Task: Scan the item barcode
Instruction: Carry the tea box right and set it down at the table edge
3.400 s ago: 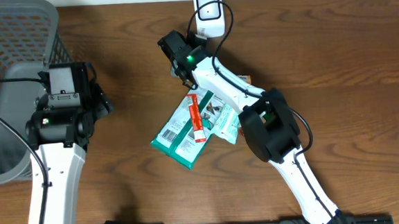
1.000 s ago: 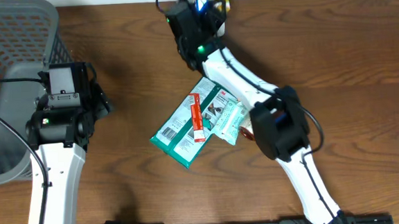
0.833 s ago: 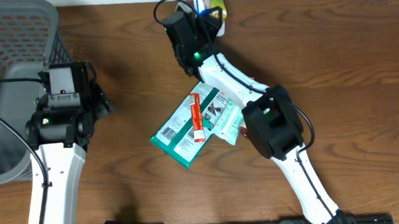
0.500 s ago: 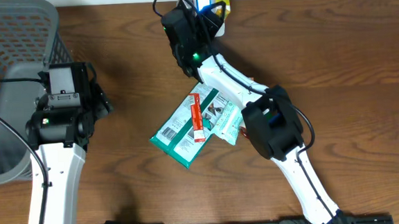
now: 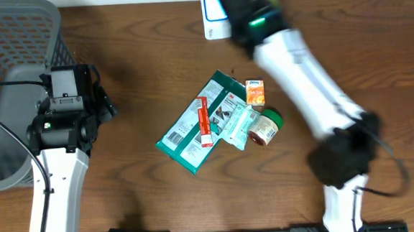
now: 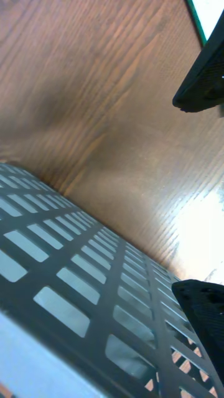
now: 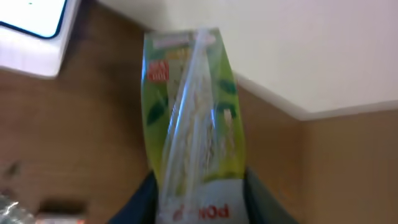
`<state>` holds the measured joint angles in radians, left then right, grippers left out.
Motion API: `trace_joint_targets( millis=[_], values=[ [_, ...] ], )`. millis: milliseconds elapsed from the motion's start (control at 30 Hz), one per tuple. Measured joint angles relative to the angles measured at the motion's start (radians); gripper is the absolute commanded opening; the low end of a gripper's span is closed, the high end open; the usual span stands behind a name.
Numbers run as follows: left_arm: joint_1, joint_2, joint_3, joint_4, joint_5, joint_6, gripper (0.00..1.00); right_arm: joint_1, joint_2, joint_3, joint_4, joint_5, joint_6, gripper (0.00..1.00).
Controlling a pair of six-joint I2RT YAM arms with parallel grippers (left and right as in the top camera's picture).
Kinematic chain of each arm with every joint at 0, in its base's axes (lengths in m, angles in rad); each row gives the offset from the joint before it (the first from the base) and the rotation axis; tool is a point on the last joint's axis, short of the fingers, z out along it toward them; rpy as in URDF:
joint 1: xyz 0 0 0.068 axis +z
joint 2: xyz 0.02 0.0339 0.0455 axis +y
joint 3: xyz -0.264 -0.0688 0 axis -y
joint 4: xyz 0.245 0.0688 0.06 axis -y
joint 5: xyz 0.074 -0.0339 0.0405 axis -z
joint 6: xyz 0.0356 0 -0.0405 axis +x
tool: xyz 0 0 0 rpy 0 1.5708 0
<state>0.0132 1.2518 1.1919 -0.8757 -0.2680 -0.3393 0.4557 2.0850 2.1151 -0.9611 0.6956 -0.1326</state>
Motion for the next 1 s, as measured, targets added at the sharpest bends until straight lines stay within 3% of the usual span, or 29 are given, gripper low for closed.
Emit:
trace_joint_targets(
  millis=[133, 267, 533, 633, 733, 800, 833, 1000],
  values=[
    [0.000, 0.000, 0.000, 0.000, 0.000, 0.000, 0.87, -0.217, -0.091, 0.013, -0.174, -0.300, 0.138, 0.11],
    [0.000, 0.000, 0.000, 0.000, 0.000, 0.000, 0.87, -0.451, -0.080, 0.003, -0.304, -0.519, 0.205, 0.12],
    [0.000, 0.000, 0.000, 0.000, 0.000, 0.000, 0.87, -0.717, -0.073, -0.217, -0.247, -0.663, 0.235, 0.18],
    [0.000, 0.000, 0.000, 0.001, 0.000, 0.000, 0.87, -0.788, -0.071, -0.334, -0.174, -0.664, 0.227, 0.35],
    [0.000, 0.000, 0.000, 0.000, 0.000, 0.000, 0.87, -0.835, -0.070, -0.433, -0.102, -0.673, 0.202, 0.79],
    [0.000, 0.000, 0.000, 0.000, 0.000, 0.000, 0.87, -0.848, -0.069, -0.458, -0.065, -0.675, 0.193, 0.94],
    [0.000, 0.000, 0.000, 0.000, 0.000, 0.000, 0.87, -0.852, -0.069, -0.465, -0.063, -0.676, 0.191, 0.99],
    [0.000, 0.000, 0.000, 0.000, 0.000, 0.000, 0.87, -0.857, -0.069, -0.466, -0.108, -0.679, 0.171, 0.99]
  ],
)
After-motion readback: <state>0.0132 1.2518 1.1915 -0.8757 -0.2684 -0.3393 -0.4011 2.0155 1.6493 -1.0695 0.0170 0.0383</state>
